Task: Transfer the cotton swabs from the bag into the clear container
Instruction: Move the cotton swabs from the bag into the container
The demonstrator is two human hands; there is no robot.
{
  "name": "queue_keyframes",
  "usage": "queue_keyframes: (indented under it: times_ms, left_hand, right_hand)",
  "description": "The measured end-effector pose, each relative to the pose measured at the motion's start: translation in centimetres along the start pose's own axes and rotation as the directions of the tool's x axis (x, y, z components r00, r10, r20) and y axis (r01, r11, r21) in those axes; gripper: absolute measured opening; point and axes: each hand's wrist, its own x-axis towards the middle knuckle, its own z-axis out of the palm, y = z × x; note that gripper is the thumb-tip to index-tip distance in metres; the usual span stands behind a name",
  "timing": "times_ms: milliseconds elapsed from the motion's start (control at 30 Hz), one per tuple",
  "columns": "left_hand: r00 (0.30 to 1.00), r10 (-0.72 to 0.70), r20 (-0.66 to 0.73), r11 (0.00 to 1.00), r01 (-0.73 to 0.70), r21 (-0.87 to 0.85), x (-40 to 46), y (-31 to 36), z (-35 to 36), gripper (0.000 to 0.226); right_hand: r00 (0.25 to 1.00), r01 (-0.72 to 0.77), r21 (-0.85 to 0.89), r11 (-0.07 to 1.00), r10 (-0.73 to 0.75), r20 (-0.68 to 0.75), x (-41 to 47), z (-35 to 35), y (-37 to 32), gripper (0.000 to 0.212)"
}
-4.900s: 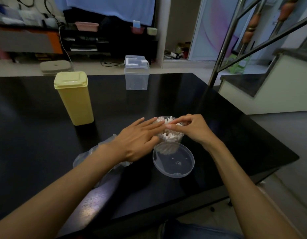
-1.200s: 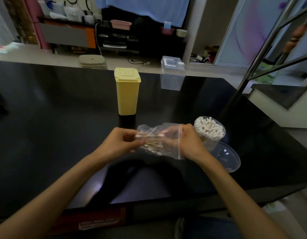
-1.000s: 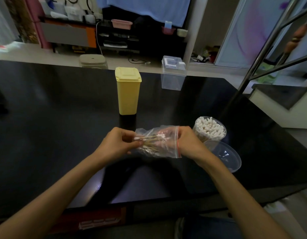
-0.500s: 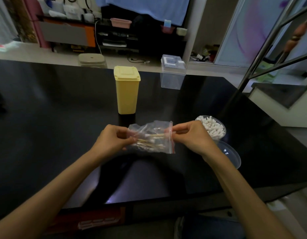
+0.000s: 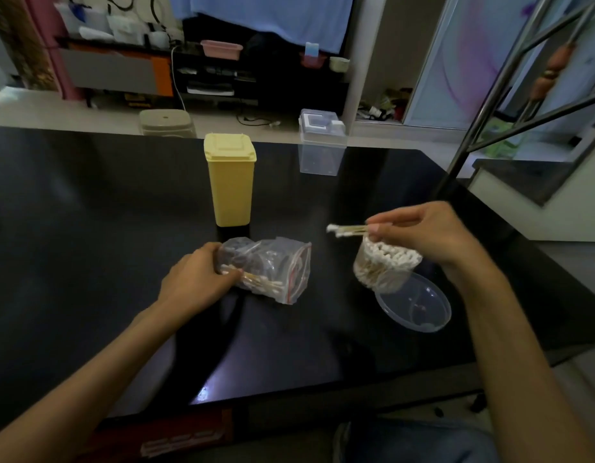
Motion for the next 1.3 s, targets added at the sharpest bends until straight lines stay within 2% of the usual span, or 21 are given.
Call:
queue_keyframes:
  times_ms: [67,133,200,233,300,367,467,567,633,700,933,1133,1300]
  left_hand:
    - [0.995,0.057,-0.084,0.998,-0.057,0.001,-0.2,0.8,-0.6,0.064]
    - [0.952,0.187,-0.242,0.982,-0.19,0.009,-0.5,2.2,-1.4,0.067]
    - [0.875,0.312,-0.369,0.94,-0.341,-0.012,-0.8,4.5,-2.0,0.056]
    - [0.853,0.358,-0.379,0.912,-0.407,-0.055,-0.7,6.0,-1.9,0.048]
    - [0.854,0.432,-0.29,0.856,-0.49,-0.166,-0.2,9.3,-1.0,0.039]
    - [0.858,0.508,-0.074,0.843,-0.513,-0.163,1.1,12.2,1.1,0.041]
    - [0.83,0.494,0.259,0.87,-0.473,-0.139,3.2,15.5,4.7,0.047]
    - [0.83,0.415,0.372,0.91,-0.367,-0.195,4.4,16.9,6.8,0.05]
    - [0.829,0.376,0.414,0.923,-0.298,-0.242,4.6,17.2,7.6,0.043]
    - [0.826,0.358,0.435,0.926,-0.256,-0.277,4.4,17.1,7.8,0.033]
    - [0.847,0.251,0.469,0.911,-0.042,-0.41,3.6,16.4,7.4,0.033]
    - [0.883,0.233,0.408,0.903,-0.041,-0.427,3.5,15.7,8.0,0.039]
    - [0.888,0.232,0.397,0.908,-0.051,-0.416,3.4,15.8,8.1,0.027]
  right_hand:
    - [0.993,0.004,0.078,0.997,0.005,-0.115,0.3,-1.9,0.4,0.014]
    - [0.981,0.012,0.134,0.991,0.014,-0.195,0.6,-3.6,1.1,0.014]
    - [0.971,0.016,0.17,0.985,0.025,-0.236,0.6,-5.1,1.7,0.015]
    - [0.966,0.018,0.18,0.983,0.03,-0.257,0.7,-5.7,2.1,0.016]
    - [0.958,0.001,0.17,0.985,0.048,-0.284,0.8,-6.5,2.8,0.017]
    - [0.963,-0.036,0.161,0.986,0.077,-0.259,0.9,-6.8,3.1,0.016]
    - [0.981,-0.139,0.125,0.982,0.154,-0.119,1.1,-6.9,3.4,0.015]
    - [0.967,-0.256,-0.018,0.967,0.256,0.012,1.4,-6.9,3.5,0.01]
    - [0.958,-0.276,-0.041,0.96,0.279,0.062,1.6,-6.9,3.5,0.008]
    - [0.954,-0.279,-0.055,0.959,0.283,0.099,1.7,-6.8,3.4,0.008]
    - [0.922,-0.296,-0.185,0.937,0.331,0.2,3.6,-6.7,2.7,0.012]
    - [0.927,-0.149,-0.455,0.878,0.285,0.244,4.3,-5.9,0.3,0.01]
    - [0.956,-0.008,-0.65,0.76,0.196,0.217,4.4,-3.5,-0.8,0.017]
